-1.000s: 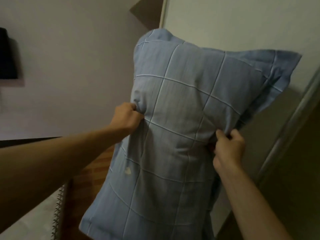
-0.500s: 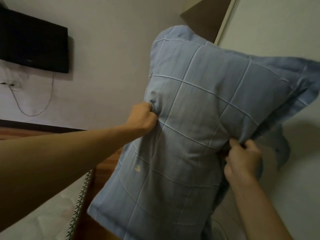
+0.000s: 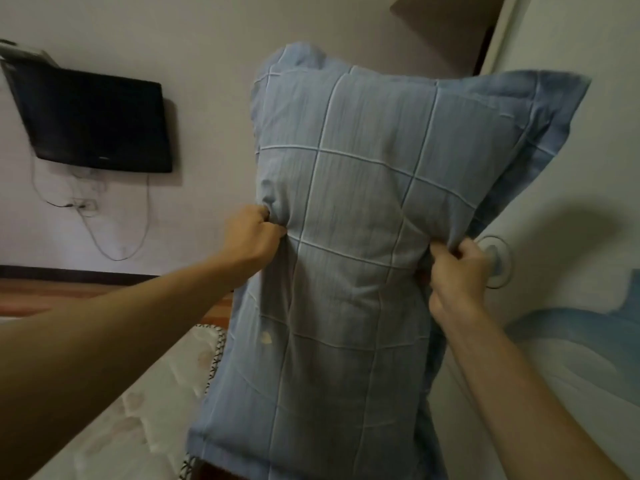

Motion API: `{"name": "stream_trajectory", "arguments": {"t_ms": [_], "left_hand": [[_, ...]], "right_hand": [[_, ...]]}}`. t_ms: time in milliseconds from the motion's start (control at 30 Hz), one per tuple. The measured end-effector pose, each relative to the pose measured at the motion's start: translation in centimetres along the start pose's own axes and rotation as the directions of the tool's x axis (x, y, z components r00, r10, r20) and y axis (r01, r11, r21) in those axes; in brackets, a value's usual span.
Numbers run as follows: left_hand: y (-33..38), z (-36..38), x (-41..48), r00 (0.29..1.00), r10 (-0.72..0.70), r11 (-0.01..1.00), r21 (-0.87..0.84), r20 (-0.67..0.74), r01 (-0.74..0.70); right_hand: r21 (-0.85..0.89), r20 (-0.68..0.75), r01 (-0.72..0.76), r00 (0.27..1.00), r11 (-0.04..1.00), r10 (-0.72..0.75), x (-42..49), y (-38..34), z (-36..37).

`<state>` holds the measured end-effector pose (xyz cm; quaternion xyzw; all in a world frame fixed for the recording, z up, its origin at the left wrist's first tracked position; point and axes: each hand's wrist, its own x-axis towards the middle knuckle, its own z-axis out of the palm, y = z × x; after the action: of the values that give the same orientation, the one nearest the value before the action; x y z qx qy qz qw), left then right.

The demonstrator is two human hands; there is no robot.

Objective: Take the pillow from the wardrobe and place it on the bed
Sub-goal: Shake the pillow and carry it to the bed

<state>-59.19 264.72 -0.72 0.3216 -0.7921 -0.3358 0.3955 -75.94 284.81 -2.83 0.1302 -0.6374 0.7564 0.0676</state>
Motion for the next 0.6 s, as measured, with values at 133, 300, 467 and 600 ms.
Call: {"name": "stream_trajectory", "arguments": {"t_ms": [133,300,467,600], "left_hand": [[-1.3,0.6,3.4,0.997,-0.046,0.999,-0.02,-0.058,0.045],[-4.9,1.9,8.8,0.994,-0.086,0.996,0.005,-0.068,0.087],[-8.3,2.7,15.8,0.996,-0.06,0.998,-0.007,-0.068,0.06],[-10.4,2.8,22.0,0.994,-0.061,0.998,-0.03,-0.093,0.058]], "right_hand": [[0.004,0.057,-0.004,0.998,1.0,0.004,3.7,0.9,4.7],[0.03,0.132,0.02,0.991,0.999,-0.024,7.5,3.2,11.0],[0.023,0.16,0.009,0.987,1.0,-0.012,11.3,5.4,17.5],[0.05,0.168,-0.016,0.986,0.999,0.008,14.6,6.7,23.4]]}}
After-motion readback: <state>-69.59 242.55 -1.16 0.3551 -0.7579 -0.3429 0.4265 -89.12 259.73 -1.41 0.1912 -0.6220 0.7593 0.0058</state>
